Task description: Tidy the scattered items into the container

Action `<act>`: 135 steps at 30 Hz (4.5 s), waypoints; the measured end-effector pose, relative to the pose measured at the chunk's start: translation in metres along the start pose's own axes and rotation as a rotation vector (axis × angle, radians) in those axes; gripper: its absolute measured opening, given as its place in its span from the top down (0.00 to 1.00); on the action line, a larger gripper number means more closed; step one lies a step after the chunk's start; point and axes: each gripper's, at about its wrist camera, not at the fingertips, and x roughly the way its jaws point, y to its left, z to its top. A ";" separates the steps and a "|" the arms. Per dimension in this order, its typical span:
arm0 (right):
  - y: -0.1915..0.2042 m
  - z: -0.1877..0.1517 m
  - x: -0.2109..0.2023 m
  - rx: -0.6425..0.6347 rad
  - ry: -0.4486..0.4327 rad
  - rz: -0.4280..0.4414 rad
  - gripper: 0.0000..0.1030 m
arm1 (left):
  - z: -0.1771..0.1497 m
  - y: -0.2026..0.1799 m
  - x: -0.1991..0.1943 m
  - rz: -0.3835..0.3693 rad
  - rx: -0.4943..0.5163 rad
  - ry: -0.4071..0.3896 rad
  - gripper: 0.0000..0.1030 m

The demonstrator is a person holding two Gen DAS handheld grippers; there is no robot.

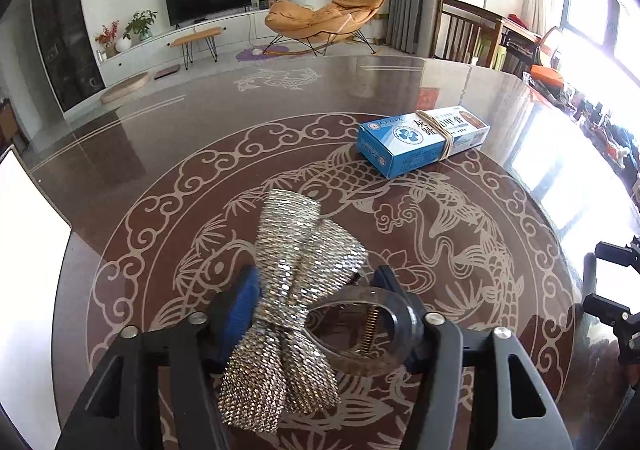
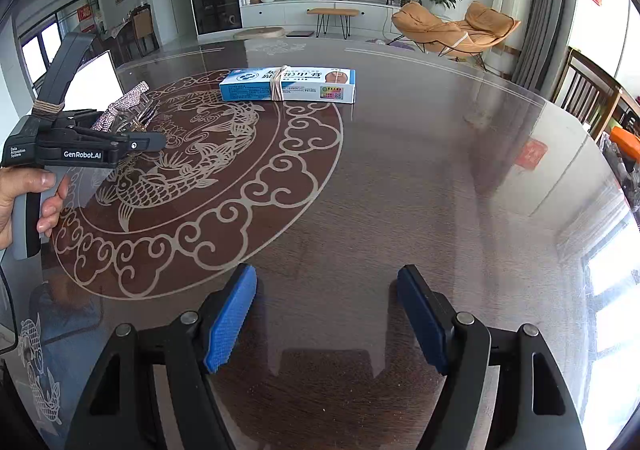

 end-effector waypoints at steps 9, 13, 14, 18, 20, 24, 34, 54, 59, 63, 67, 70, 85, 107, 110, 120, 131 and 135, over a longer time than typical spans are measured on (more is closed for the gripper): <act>0.000 0.000 0.000 0.002 0.000 -0.001 0.28 | -0.043 0.009 -0.030 0.142 -0.181 0.000 0.48; -0.024 0.015 0.008 0.109 -0.032 0.038 0.29 | -0.049 0.008 -0.030 0.164 -0.184 0.004 0.45; -0.036 0.026 0.015 0.152 -0.039 0.034 0.29 | -0.050 0.007 -0.029 0.170 -0.182 0.004 0.44; -0.091 0.091 0.059 0.335 -0.040 0.010 0.29 | -0.051 0.009 -0.028 0.164 -0.191 0.005 0.43; -0.117 0.123 0.082 0.437 -0.037 0.050 0.29 | -0.051 0.010 -0.028 0.165 -0.191 0.005 0.43; -0.119 0.177 0.117 0.388 0.044 0.013 0.28 | -0.051 0.010 -0.027 0.164 -0.192 0.005 0.43; -0.023 0.207 0.154 -0.138 0.175 0.082 0.29 | -0.051 0.011 -0.027 0.165 -0.192 0.005 0.42; 0.053 0.091 0.073 -0.201 0.052 0.229 0.27 | -0.053 0.016 -0.029 0.174 -0.191 0.007 0.41; 0.071 0.129 0.107 -0.092 0.030 0.075 0.25 | -0.052 0.014 -0.030 0.175 -0.196 0.009 0.39; 0.072 0.135 0.111 -0.069 0.005 0.060 0.21 | -0.052 0.015 -0.030 0.175 -0.197 0.009 0.39; 0.073 0.133 0.103 -0.116 -0.021 0.072 0.60 | -0.052 0.015 -0.030 0.175 -0.197 0.009 0.39; 0.074 0.120 0.093 -0.145 -0.026 0.070 0.60 | -0.052 0.015 -0.030 0.173 -0.197 0.008 0.40; 0.026 -0.041 -0.035 -0.078 -0.029 -0.027 0.60 | -0.099 -0.057 -0.069 0.070 -0.142 0.001 0.39; -0.001 -0.036 -0.028 0.033 -0.003 -0.023 0.32 | -0.097 -0.068 -0.058 0.082 -0.121 0.051 0.00; -0.001 -0.036 -0.028 0.031 -0.002 -0.025 0.32 | -0.097 -0.068 -0.058 0.082 -0.121 0.051 0.00; -0.001 -0.036 -0.028 0.031 -0.002 -0.026 0.32 | -0.099 -0.070 -0.060 0.088 -0.128 0.048 0.00; -0.001 -0.036 -0.028 0.031 -0.002 -0.026 0.32 | -0.099 -0.070 -0.060 0.088 -0.128 0.048 0.00; -0.001 -0.036 -0.028 0.032 -0.002 -0.025 0.32 | -0.099 -0.070 -0.060 0.088 -0.128 0.048 0.00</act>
